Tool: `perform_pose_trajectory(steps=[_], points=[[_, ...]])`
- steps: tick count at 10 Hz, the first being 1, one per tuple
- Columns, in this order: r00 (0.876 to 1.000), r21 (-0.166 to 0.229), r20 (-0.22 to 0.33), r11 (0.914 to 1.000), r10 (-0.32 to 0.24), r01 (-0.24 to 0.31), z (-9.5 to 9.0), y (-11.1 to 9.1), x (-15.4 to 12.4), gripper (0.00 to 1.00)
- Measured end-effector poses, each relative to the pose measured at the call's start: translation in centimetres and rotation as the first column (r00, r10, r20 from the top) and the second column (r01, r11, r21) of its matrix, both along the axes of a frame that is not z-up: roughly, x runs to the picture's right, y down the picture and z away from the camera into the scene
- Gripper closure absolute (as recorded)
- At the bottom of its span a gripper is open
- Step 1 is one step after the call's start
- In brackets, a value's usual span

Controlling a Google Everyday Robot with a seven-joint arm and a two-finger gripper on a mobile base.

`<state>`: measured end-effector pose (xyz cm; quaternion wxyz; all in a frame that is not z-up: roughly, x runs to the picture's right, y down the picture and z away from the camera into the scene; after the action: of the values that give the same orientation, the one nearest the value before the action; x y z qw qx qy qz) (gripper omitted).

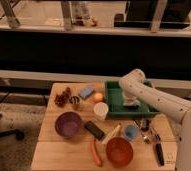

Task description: Wipe tray with towel

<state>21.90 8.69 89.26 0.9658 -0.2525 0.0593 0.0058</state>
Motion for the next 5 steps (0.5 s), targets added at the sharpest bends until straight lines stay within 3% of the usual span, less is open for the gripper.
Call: perform_pose_trajectory(steps=[5], points=[[0.998,-0.033,0.056,0.9990,-0.028,0.030,-0.4,2.1,-3.0,1.00]])
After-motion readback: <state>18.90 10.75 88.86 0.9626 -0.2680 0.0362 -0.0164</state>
